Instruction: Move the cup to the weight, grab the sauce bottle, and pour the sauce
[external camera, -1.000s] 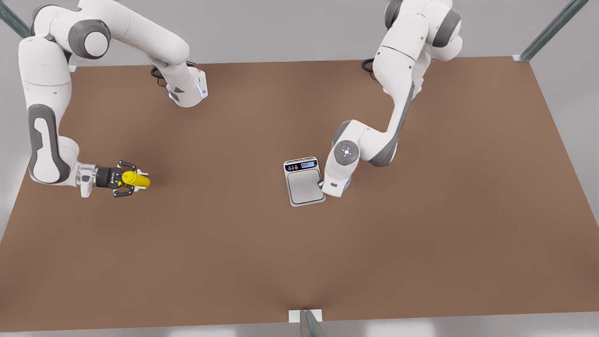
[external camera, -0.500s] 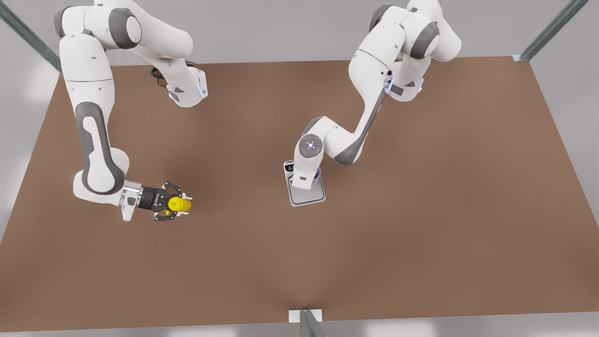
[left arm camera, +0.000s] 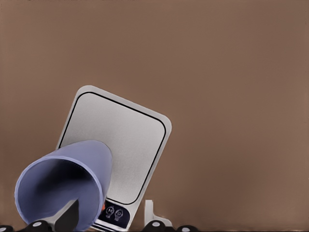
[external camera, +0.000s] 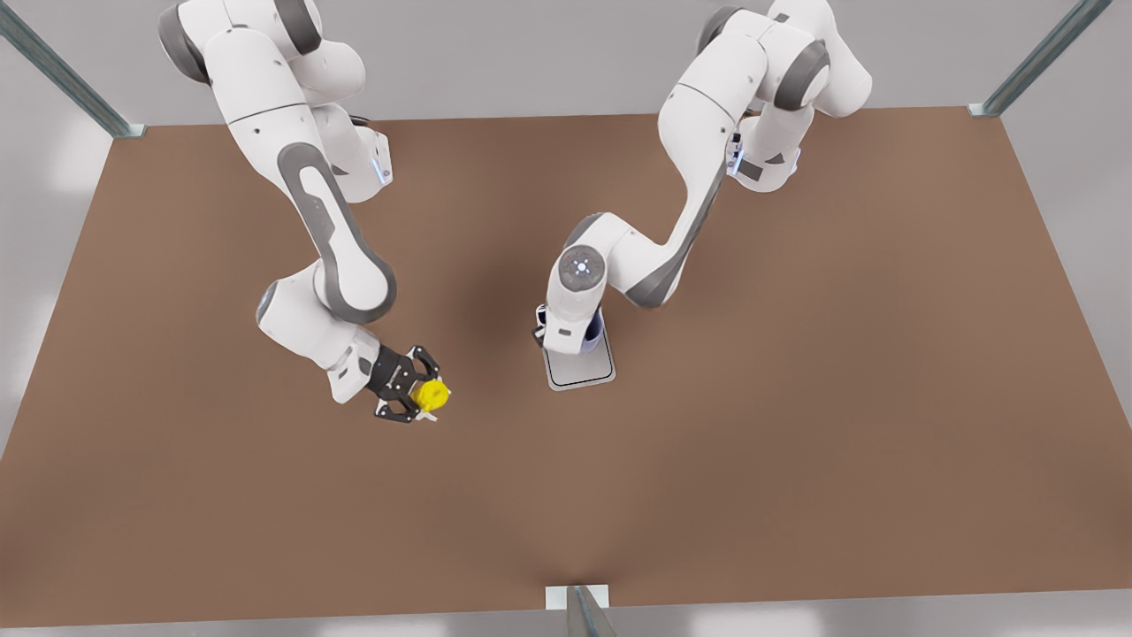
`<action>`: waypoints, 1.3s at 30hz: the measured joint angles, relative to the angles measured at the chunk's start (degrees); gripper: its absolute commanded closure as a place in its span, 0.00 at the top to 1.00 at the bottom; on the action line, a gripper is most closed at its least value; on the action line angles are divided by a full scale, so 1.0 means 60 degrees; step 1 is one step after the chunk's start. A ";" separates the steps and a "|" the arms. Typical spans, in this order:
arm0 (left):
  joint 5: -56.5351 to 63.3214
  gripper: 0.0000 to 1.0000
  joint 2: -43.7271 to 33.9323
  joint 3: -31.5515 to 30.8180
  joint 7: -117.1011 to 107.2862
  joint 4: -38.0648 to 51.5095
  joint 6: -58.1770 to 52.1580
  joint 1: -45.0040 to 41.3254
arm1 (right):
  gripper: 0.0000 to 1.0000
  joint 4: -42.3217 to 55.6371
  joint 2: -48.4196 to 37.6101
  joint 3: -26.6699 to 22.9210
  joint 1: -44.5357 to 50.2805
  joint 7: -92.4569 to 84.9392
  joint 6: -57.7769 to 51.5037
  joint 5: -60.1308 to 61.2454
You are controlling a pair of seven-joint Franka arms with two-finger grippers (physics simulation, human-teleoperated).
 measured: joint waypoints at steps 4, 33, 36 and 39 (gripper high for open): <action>-0.0029 0.83 -0.0645 0.0626 0.0241 0.0216 -0.0925 0.0052 | 0.59 -0.0059 -0.0119 -0.0051 0.0617 0.0031 0.0467 -0.0131; 0.1702 1.00 -0.5403 -0.1138 1.2120 -0.3303 -0.1663 0.8074 | 0.59 0.2792 0.0777 -0.0087 0.4100 0.9184 -0.3409 -1.5871; 0.1773 1.00 -0.5215 -0.1139 1.2113 -0.3179 -0.1747 0.8018 | 0.59 0.2889 0.0701 -0.0132 0.4040 0.8987 -0.3736 -1.6526; 0.1808 1.00 -0.5162 -0.1138 1.2084 -0.3097 -0.1749 0.8023 | 0.59 0.3306 0.0817 -0.0161 0.4066 0.9002 -0.3988 -1.6570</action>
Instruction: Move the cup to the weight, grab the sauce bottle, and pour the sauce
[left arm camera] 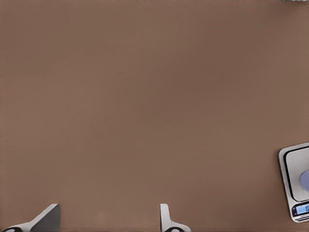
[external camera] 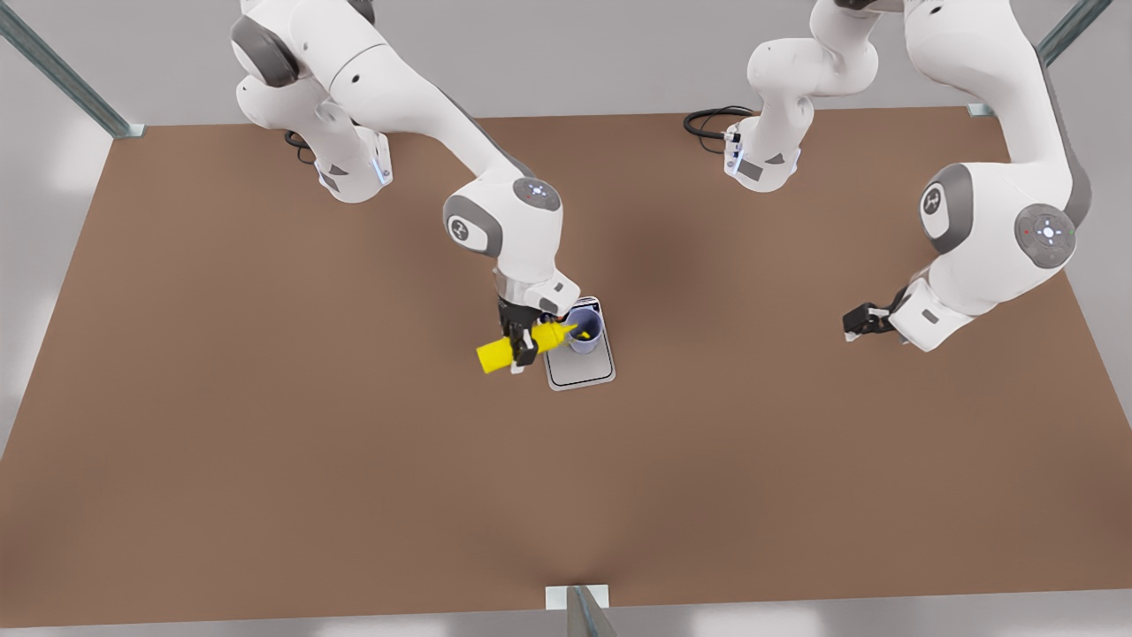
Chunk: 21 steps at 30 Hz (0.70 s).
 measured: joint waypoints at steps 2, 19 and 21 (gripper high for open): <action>0.0011 1.00 0.0015 0.0000 -0.0008 0.0002 0.0056 -0.0016 | 0.59 0.0013 0.0057 0.0000 0.0102 0.0015 -0.0039 -0.0346; 0.0368 1.00 0.0339 -0.0014 -0.0015 0.0647 -0.0479 -0.0021 | 0.59 0.0107 0.1211 0.0015 0.1072 0.0074 -0.0992 -0.2469; 0.0366 1.00 0.0329 -0.0015 -0.0029 0.0647 -0.0483 -0.0027 | 0.59 0.0121 0.1366 0.0016 0.1255 0.0122 -0.1007 -0.2493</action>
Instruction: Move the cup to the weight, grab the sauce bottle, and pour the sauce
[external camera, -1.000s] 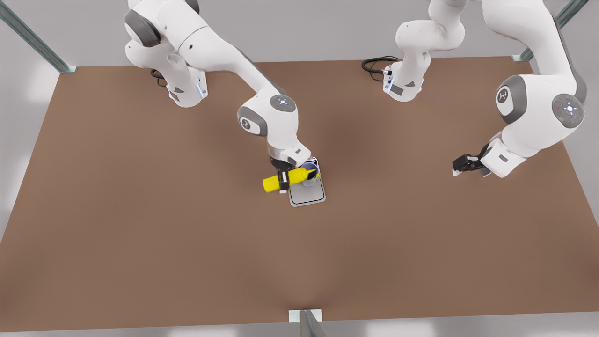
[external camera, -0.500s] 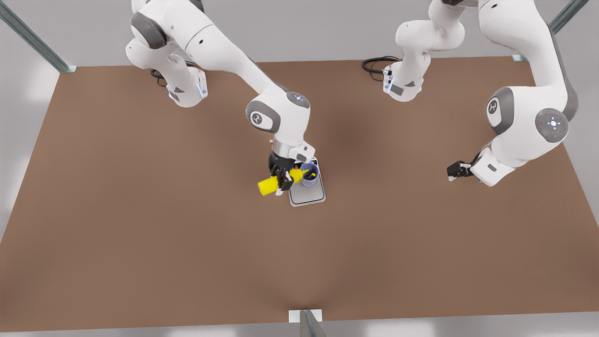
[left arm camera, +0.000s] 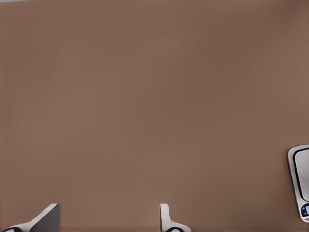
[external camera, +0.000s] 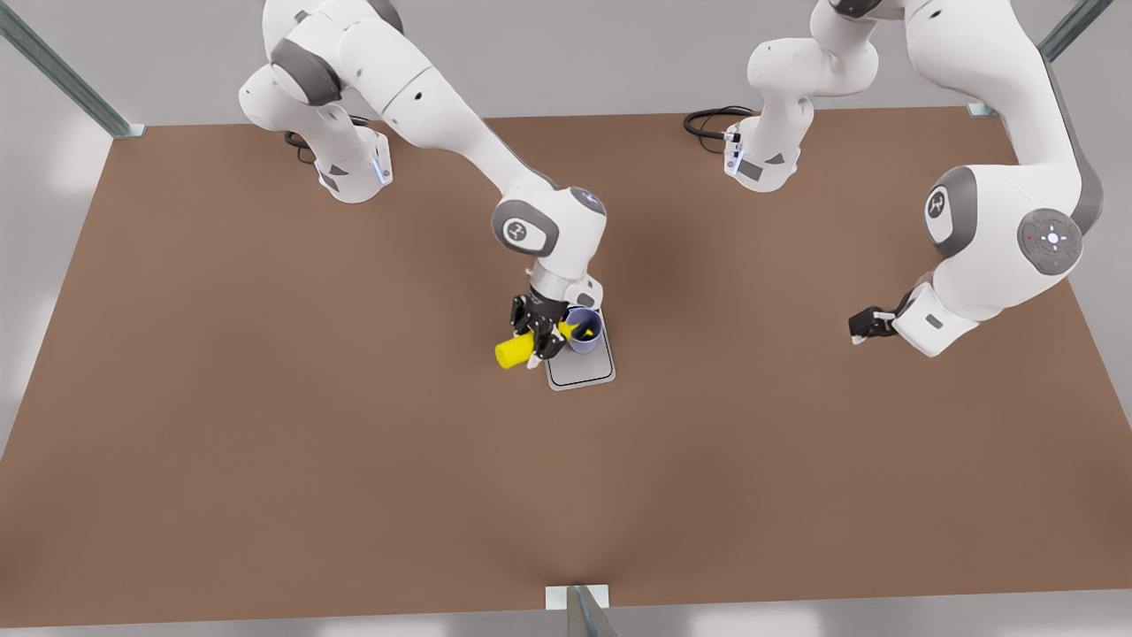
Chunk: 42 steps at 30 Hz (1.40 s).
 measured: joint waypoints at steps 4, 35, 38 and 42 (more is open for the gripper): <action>-0.0001 1.00 0.0013 0.0000 -0.0127 0.0000 0.0005 0.0001 | 0.59 0.0020 0.0057 -0.0001 -0.0004 0.0025 -0.0001 -0.0041; 0.0014 1.00 0.0088 -0.0014 -0.0177 0.0008 0.0117 -0.0029 | 0.59 -0.0843 0.1674 0.0057 -0.9420 -1.4795 -0.5246 1.8269; 0.0020 1.00 0.0088 -0.0015 -0.0249 0.0000 0.0104 -0.0112 | 0.59 -0.1119 0.1886 0.0043 -0.9568 -1.4816 -0.5464 1.8681; 0.0023 1.00 0.0075 -0.0015 -0.0277 0.0000 0.0031 -0.0101 | 0.60 -0.1113 0.1976 0.0013 -0.9658 -1.5788 -0.5023 1.8653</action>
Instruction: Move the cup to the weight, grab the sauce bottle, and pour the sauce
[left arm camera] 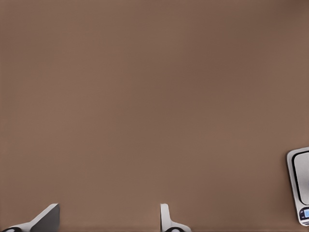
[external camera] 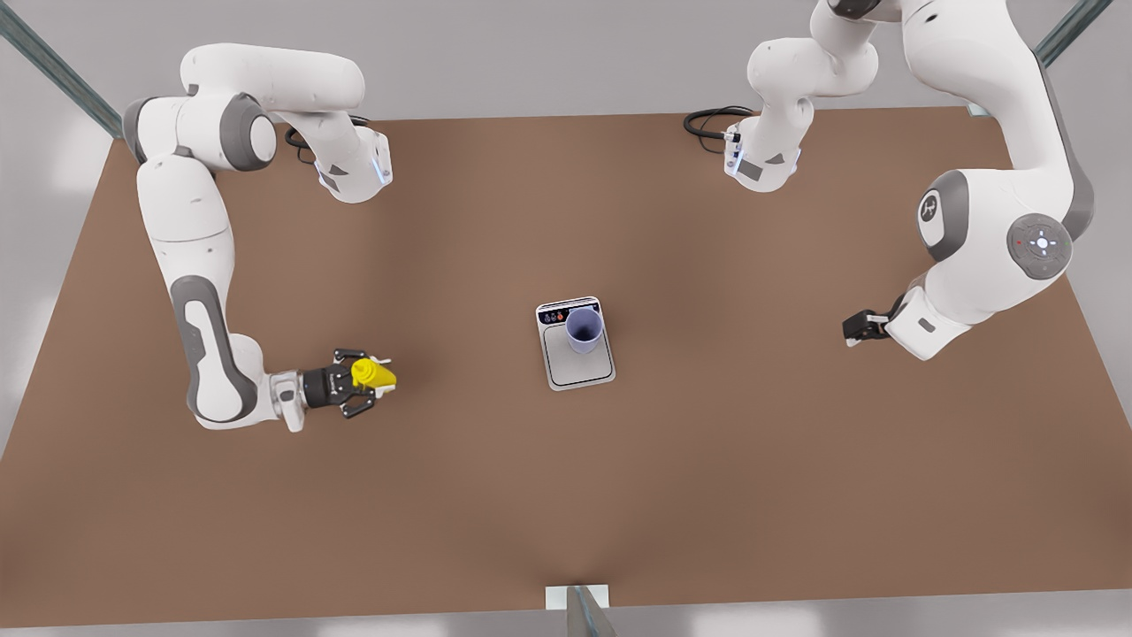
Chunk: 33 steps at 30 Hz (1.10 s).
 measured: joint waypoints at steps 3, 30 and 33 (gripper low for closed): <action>0.0002 1.00 -0.0002 0.0000 -0.0118 -0.0008 -0.0016 -0.0037 | 0.60 0.0000 0.0217 0.0014 0.0016 -0.0473 0.0013 0.0036; -0.0007 1.00 0.0070 0.0000 -0.0148 -0.0009 0.0057 -0.0101 | 0.68 -0.0103 0.0638 0.0015 0.0088 -0.0737 0.0409 0.0413; -0.0009 1.00 0.0071 0.0000 -0.0148 0.0000 0.0057 -0.0101 | 0.68 -0.0103 0.0646 0.0015 0.0067 -0.0737 0.0400 0.0413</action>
